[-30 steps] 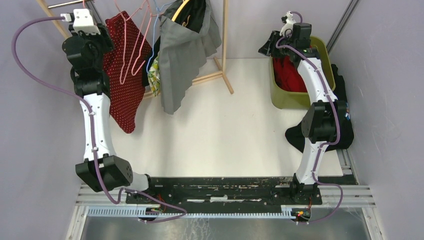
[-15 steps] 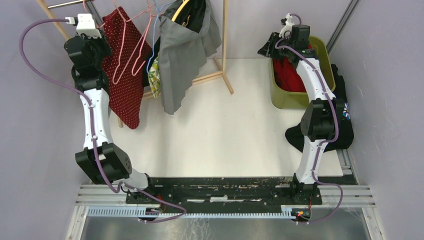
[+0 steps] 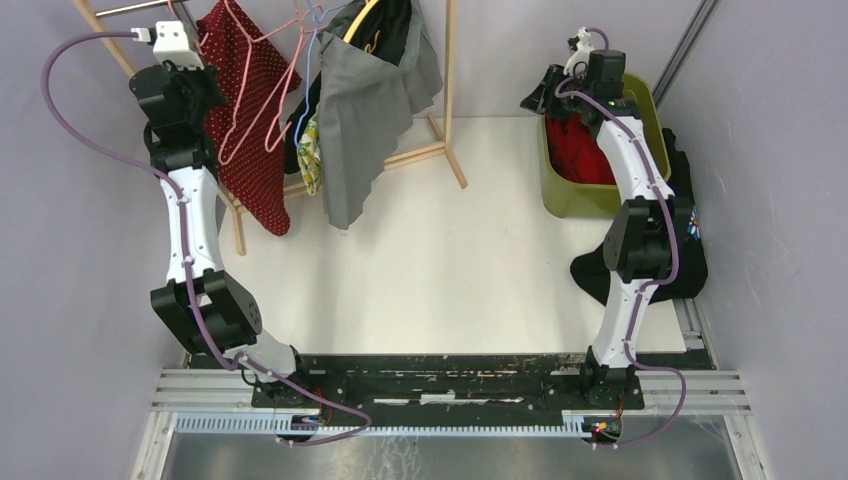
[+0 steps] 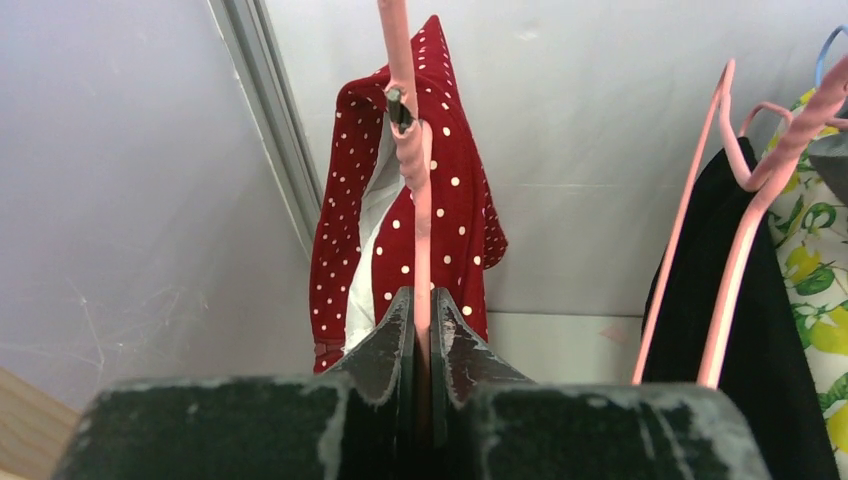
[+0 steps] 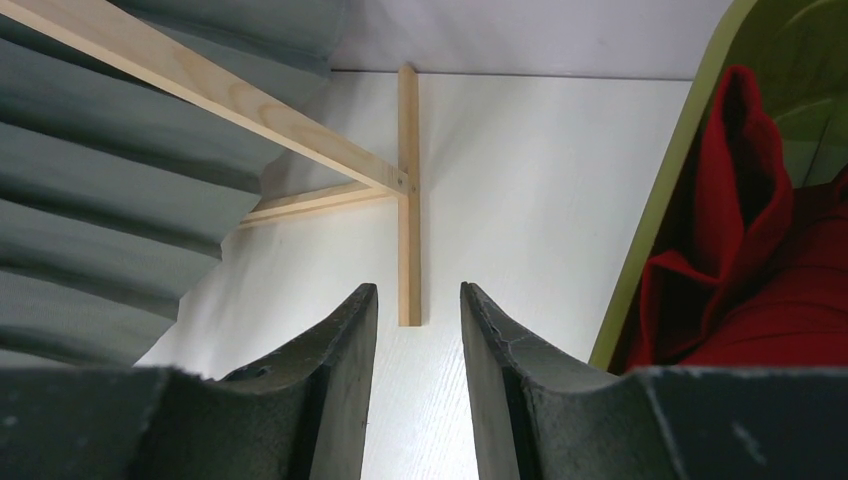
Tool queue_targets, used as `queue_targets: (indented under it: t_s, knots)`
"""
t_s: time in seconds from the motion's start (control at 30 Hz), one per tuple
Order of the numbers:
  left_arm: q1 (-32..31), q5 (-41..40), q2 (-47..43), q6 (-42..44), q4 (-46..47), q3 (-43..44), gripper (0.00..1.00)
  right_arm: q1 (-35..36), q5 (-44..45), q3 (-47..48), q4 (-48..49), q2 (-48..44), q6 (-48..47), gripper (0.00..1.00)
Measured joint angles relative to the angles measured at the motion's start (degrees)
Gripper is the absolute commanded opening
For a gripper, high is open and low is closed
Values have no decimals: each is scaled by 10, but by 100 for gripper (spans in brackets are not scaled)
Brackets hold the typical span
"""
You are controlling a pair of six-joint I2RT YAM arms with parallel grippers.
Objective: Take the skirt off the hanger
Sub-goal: Pick up the hanger from the clothesline.
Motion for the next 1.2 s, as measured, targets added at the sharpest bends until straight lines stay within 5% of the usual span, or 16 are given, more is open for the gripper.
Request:
queue_targets:
  t_s: [0.43,0.67,0.93,1.2]
  knots:
    - [0,1,-18,-25,18,-11,3,0,-9,-3,8,25,11,41]
    - [0,-1,-96,-25,103,-111,3,0,-13,-11,14,26,15,41]
    - [0,0,-85,-67,235,-153,3,0,-14,-16,17,27,20,40]
    - [0,-3,-127,-44,168,-196,3,0,-14,-22,13,28,13,38]
